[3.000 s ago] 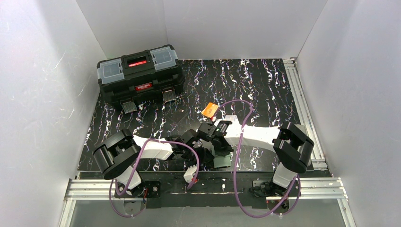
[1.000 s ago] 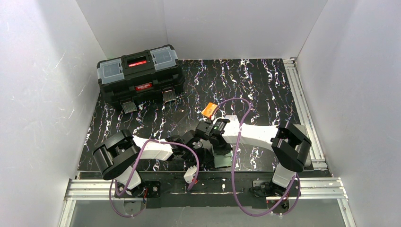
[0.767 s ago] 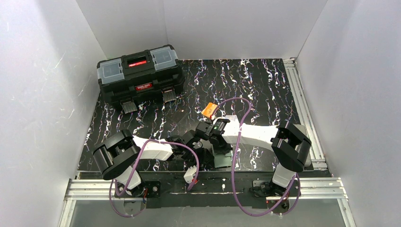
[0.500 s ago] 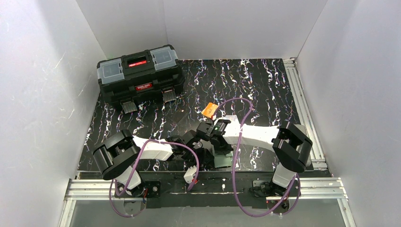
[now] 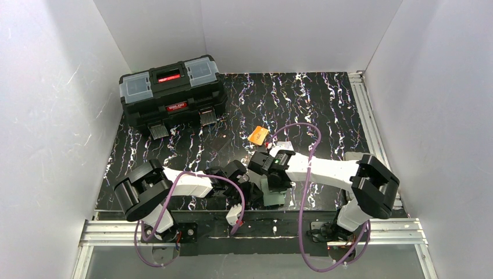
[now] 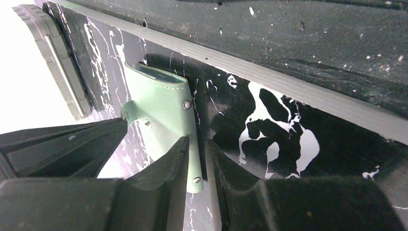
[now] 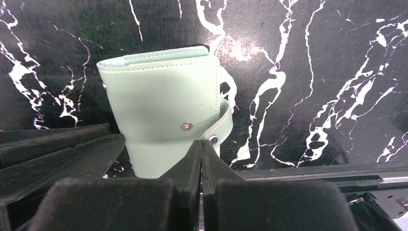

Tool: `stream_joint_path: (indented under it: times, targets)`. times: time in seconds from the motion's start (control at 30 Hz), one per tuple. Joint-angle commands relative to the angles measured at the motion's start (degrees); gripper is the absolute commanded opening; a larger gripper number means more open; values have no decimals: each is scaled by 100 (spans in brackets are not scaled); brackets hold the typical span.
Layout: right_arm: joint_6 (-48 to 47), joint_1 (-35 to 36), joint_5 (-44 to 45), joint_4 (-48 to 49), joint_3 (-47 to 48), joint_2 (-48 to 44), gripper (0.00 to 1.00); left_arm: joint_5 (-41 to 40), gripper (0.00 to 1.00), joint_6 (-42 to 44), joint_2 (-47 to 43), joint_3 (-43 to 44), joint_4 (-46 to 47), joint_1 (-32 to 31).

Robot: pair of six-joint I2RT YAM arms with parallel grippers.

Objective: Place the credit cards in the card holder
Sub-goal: Close the card holder at the center of the board.

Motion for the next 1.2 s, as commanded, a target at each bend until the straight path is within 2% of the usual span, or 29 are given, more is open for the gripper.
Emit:
stream_joint_path:
  times: [0.0,0.03,0.07,0.13,0.2,0.37,0.5,0.7,0.87,1.17]
  targets:
    - [182,-43,280,-154,106,-206,9,-113,20,274,225,-314,-1286,-88]
    - [182,-39,316,-254,154,-150,20,-111,20,274,231,-308,-1288,-93]
    - [185,-37,313,-276,183,-87,28,-113,20,269,230,-304,-1282,-89]
    - [181,-26,270,-229,195,3,37,-111,20,257,232,-282,-1280,-97]
    - [163,-13,210,-154,166,66,41,-109,20,227,239,-262,-1284,-97]
    - [158,74,178,-114,223,220,42,-111,20,202,234,-289,-1285,-97]
    - [159,105,268,-174,327,300,39,-113,20,182,221,-305,-1269,-99]
    - [241,103,438,-276,380,215,27,-124,20,168,200,-328,-1268,-106]
    - [246,103,488,-332,407,235,24,-107,20,173,180,-357,-1268,-106]
    - [256,103,505,-329,391,266,8,-92,20,166,164,-391,-1258,-115]
